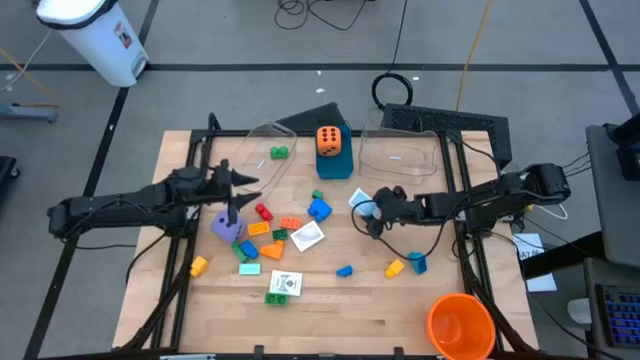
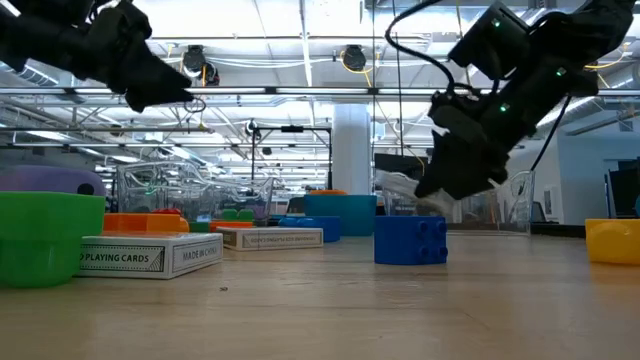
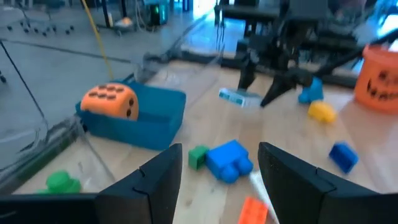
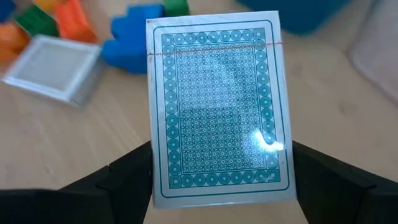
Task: Pick & Place Toys
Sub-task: Put the green playing card into the right transparent bin
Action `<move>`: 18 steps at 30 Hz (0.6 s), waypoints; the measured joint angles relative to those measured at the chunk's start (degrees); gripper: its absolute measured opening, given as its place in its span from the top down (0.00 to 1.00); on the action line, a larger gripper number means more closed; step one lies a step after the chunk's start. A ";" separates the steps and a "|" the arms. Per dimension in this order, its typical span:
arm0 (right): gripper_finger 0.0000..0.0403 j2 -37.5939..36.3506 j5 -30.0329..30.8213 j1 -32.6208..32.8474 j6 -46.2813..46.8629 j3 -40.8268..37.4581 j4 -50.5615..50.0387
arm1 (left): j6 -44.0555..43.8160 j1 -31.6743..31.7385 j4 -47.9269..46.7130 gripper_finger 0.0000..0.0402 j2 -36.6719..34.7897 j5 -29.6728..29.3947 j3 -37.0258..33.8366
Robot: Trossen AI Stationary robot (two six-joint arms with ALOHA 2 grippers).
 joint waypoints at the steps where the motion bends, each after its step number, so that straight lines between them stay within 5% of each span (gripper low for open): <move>1: 0.22 0.00 0.00 -0.12 -1.08 0.00 1.28 | -0.49 0.00 1.02 0.47 0.00 0.16 0.00; 8: 0.23 -0.04 0.13 -1.17 -8.39 0.00 8.61 | -2.37 0.17 5.04 0.47 2.86 0.15 0.00; 18: 0.23 -0.04 1.64 -2.36 -19.15 0.04 19.02 | -7.28 1.31 24.25 0.47 19.08 0.28 0.29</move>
